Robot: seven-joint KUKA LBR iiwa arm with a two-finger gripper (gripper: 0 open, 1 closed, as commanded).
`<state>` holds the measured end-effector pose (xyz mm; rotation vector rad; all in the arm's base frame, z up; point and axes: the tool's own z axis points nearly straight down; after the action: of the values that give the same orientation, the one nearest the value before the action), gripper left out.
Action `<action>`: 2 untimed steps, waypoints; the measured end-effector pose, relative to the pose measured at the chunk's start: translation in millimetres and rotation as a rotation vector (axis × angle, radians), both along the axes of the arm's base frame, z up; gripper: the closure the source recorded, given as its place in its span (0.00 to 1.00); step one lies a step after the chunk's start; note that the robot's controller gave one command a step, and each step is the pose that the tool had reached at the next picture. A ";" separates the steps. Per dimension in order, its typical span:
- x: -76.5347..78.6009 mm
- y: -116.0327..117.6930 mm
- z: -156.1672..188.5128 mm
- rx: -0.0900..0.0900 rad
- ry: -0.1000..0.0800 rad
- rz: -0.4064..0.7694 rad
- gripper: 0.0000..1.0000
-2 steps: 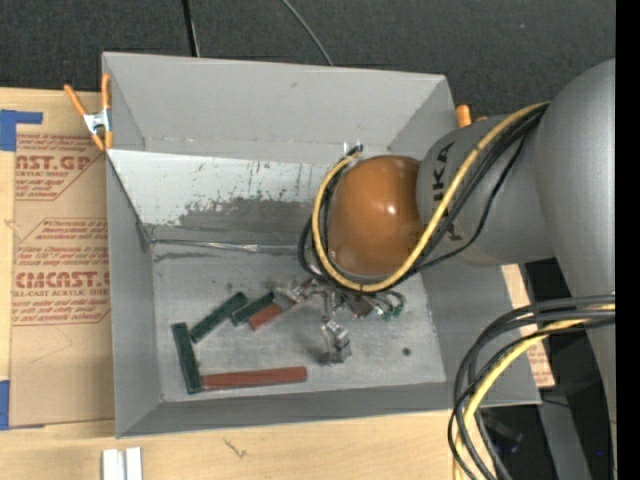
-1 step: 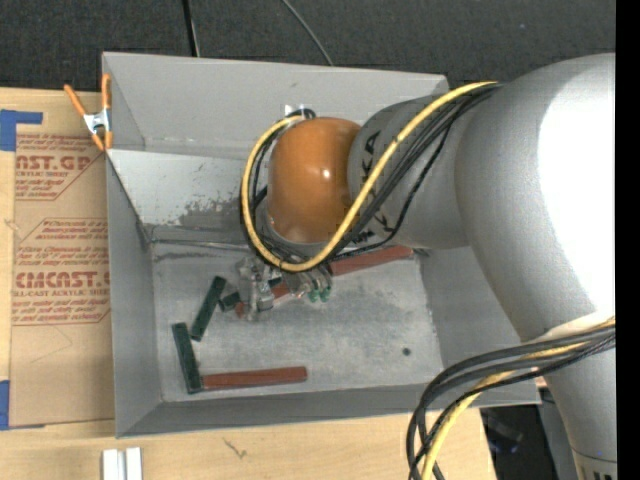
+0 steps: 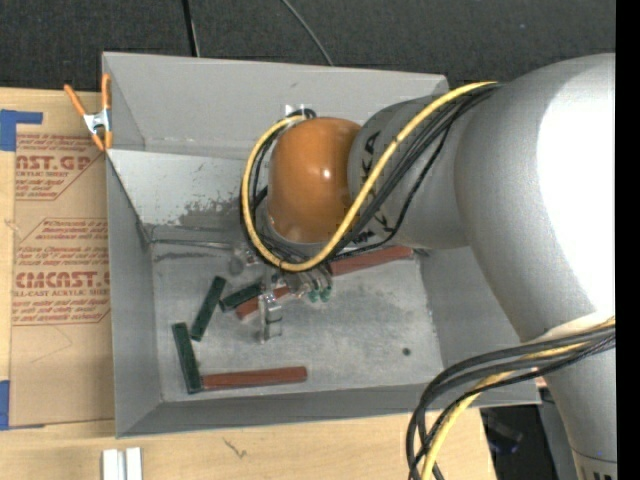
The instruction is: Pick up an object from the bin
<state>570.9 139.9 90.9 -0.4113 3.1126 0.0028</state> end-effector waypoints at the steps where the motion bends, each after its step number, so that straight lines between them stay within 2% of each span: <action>1: 0.0 -0.1 0.0 0.000 0.000 0.000 0.00; 2: 19.4 6.1 -20.2 -0.001 0.001 0.181 1.00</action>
Offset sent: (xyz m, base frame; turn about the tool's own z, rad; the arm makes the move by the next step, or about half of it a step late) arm 0.0191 0.0051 -0.0209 -0.1816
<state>590.3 146.1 70.7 -0.6917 3.0634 0.0020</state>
